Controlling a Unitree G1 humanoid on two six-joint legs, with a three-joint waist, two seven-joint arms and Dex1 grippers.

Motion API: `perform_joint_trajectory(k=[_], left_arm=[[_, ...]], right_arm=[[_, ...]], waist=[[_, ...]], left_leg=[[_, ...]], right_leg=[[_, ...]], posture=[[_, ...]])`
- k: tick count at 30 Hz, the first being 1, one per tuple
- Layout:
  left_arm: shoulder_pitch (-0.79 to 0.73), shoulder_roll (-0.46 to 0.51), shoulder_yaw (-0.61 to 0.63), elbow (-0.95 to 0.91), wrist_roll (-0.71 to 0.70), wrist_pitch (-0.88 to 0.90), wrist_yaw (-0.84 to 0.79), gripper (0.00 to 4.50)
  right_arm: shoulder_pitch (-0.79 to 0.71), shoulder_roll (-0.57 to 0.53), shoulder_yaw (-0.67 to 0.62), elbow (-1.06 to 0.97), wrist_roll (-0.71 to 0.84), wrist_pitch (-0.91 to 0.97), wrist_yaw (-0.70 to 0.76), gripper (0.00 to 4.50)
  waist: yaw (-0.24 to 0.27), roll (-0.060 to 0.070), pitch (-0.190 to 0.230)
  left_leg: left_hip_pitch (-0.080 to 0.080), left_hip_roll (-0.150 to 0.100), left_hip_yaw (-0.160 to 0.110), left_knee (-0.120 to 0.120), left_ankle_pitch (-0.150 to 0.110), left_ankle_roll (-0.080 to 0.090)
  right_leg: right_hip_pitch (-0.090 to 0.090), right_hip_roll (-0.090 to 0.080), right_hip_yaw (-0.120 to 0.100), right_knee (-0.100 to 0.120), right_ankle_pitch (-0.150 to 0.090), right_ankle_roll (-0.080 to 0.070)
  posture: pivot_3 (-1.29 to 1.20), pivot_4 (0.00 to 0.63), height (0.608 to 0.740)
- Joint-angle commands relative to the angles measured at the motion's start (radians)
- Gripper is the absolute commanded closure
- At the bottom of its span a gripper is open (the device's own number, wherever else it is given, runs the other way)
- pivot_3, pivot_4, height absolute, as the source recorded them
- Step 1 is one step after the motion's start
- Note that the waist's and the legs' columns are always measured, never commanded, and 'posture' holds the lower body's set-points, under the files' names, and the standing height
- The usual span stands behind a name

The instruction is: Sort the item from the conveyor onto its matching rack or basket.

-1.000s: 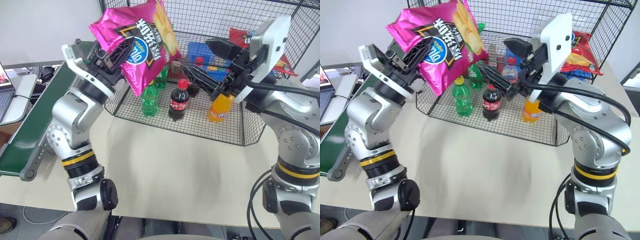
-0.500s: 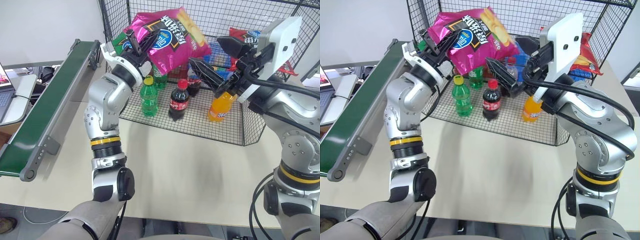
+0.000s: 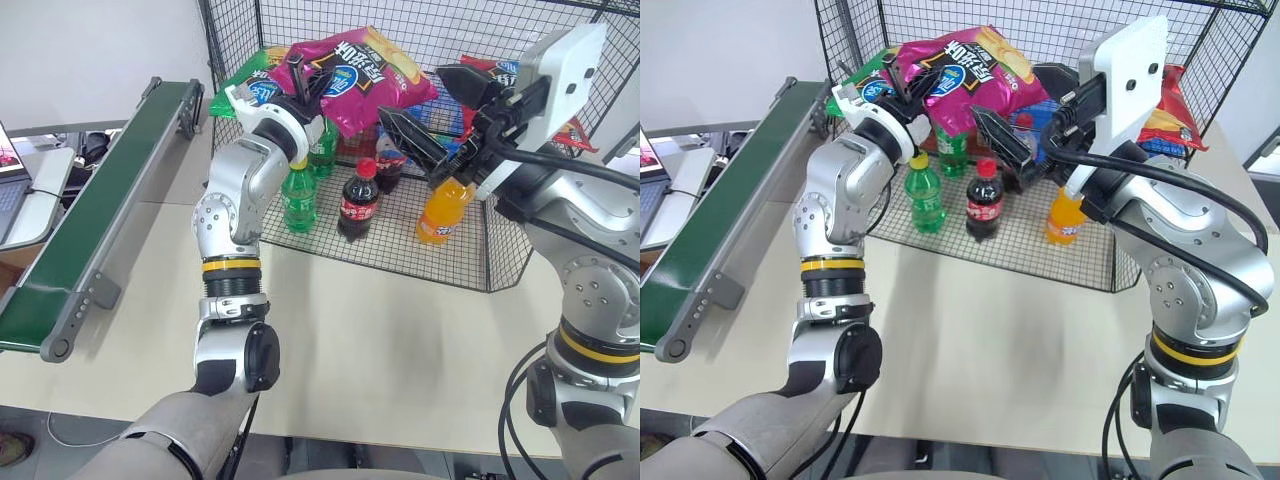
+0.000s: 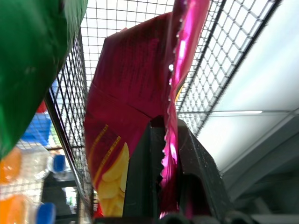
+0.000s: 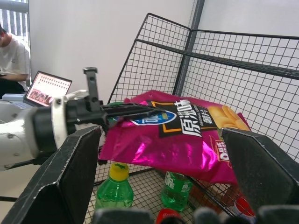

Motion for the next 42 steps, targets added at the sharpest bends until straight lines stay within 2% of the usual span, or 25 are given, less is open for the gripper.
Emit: perform_joint_trajectory(k=[1,9,13,20,21,29,34,38,42], left_arm=[[-0.054,0.006,-0.008,0.044,0.057,0.026,-0.07,4.45],[-0.07,-0.005,0.007,0.081,0.149,0.047,-0.137,4.45],[-0.068,-0.009,0.015,0.052,0.166,0.064,-0.171,3.28],[0.019,-0.013,0.031,-0.131,0.074,0.139,-0.126,0.23],[0.038,-0.011,0.033,-0.166,0.055,0.147,-0.115,0.06],[0.208,0.03,0.003,-0.428,-0.119,0.166,0.064,0.06],[0.271,0.082,-0.023,-0.524,-0.233,0.143,0.138,0.06],[0.31,0.235,0.01,-0.62,-0.293,0.265,0.145,0.06],[0.297,0.487,0.052,-0.573,-0.293,0.429,0.025,0.06]], right_arm=[[-0.021,0.009,-0.003,-0.017,-0.006,-0.018,-0.013,0.0],[-0.016,0.021,0.004,-0.013,-0.012,-0.028,-0.018,0.0],[-0.018,0.026,0.008,-0.009,-0.015,-0.029,-0.016,0.0],[-0.021,0.034,0.015,0.001,-0.017,-0.032,-0.007,0.0],[-0.023,0.037,0.017,0.005,-0.018,-0.033,-0.006,0.0],[-0.036,0.058,0.036,0.041,-0.026,-0.059,0.023,0.0],[-0.039,0.055,0.053,0.068,-0.043,-0.086,0.05,0.0],[-0.056,0.011,0.115,0.11,-0.131,-0.151,0.105,0.0],[-0.07,-0.056,0.212,0.154,-0.275,-0.287,0.183,0.0]], waist=[[0.0,0.0,0.0],[0.0,0.0,0.0],[-0.001,0.0,0.0],[-0.001,0.0,0.0],[-0.002,0.0,0.0],[-0.002,0.0,0.0],[0.0,0.0,0.0],[-0.005,0.001,0.0],[-0.007,0.001,0.0]], left_leg=[[0.0,0.0,0.0,0.0,0.0,0.0],[-0.001,0.0,-0.001,0.0,0.001,-0.001],[-0.001,0.001,-0.001,-0.001,0.001,-0.001],[0.0,0.002,-0.001,-0.001,0.001,-0.002],[0.0,0.002,-0.001,-0.001,0.001,-0.002],[0.0,0.004,-0.002,-0.001,0.001,-0.002],[-0.001,0.004,-0.002,-0.001,0.001,-0.001],[0.0,0.004,-0.002,-0.001,0.001,-0.002],[0.001,0.004,-0.003,-0.001,0.001,-0.001]], right_leg=[[0.0,0.0,0.0,0.0,0.0,0.0],[0.0,0.001,0.0,0.0,0.0,0.0],[0.0,0.001,0.0,0.0,0.0,0.0],[0.0,0.001,0.001,0.001,0.0,0.0],[0.0,0.001,0.0,0.001,0.0,0.0],[0.0,0.002,0.002,0.001,0.0,0.0],[0.0,0.002,0.002,0.001,0.0,0.0],[0.0,0.002,0.003,0.001,0.0,0.0],[0.0,0.005,0.002,0.001,0.0,0.0]], posture=[[0.0,0.15,0.74],[0.0,0.15,0.74],[0.0,0.15,0.74],[0.0,0.15,0.74],[0.0,0.15,0.74],[0.0,0.15,0.74],[0.0,0.15,0.74],[0.0,0.15,0.74],[0.0,0.15,0.74]])
